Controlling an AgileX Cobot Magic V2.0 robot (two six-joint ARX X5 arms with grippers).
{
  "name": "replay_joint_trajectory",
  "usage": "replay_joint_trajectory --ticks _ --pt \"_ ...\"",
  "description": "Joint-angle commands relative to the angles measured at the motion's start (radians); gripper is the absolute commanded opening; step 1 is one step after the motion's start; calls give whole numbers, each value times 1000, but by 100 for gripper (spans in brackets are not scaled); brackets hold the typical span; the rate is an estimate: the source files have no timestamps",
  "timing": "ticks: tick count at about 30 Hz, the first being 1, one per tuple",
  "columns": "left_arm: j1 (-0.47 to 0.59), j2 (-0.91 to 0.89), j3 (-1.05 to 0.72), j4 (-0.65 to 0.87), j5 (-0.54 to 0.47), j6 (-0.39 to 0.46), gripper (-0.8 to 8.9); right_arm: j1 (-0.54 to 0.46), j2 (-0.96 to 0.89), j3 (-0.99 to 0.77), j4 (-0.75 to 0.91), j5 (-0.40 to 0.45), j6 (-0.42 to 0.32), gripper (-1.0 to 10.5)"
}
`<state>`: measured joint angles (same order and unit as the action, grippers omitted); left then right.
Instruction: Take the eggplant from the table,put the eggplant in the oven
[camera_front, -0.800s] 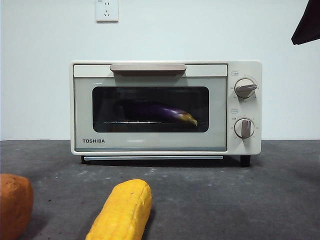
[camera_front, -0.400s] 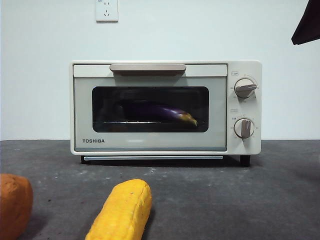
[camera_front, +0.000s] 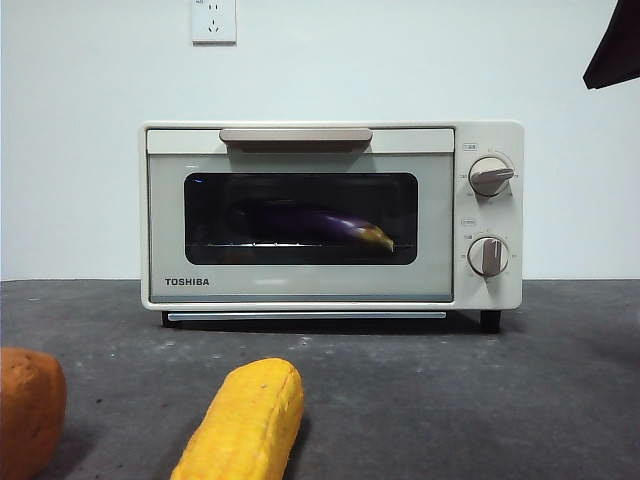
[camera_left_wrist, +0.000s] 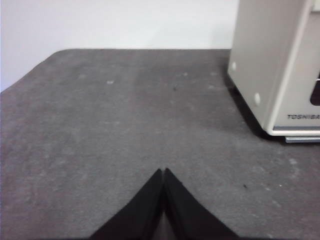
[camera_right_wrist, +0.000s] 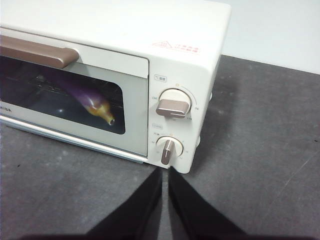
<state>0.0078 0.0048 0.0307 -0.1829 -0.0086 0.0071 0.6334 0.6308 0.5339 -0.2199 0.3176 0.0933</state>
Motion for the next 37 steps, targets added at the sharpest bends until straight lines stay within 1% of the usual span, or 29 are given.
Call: replay_joint_trajectory --ticks 1,20,24,26,28,30,32,34,37 --pt "7 -2 -26 -5 1 -11 8 5 6 4 11 4 -7 4" --pt "7 -2 -26 -4 1 -11 8 5 6 4 10 5 -8 4" --pt "7 -2 -26 -5 1 -11 8 -3 -37 0 -14 32 -87 4" --pt "7 -2 -26 -5 1 -11 8 -44 -107 -7 -13 57 -140 4" --pt "7 -2 -26 -5 1 -11 8 -102 -158 -23 14 40 -170 4" --pt "7 -2 -26 -5 1 -11 8 -195 -215 -60 69 -32 -172 4" --pt "7 -2 -26 -4 1 -11 8 -309 -276 -119 135 -137 -172 4" --pt "7 -2 -26 -5 1 -11 8 -413 -332 -182 186 -221 -173 4" --pt "7 -2 -26 -5 1 -11 8 -550 -415 -274 205 -301 -172 4"
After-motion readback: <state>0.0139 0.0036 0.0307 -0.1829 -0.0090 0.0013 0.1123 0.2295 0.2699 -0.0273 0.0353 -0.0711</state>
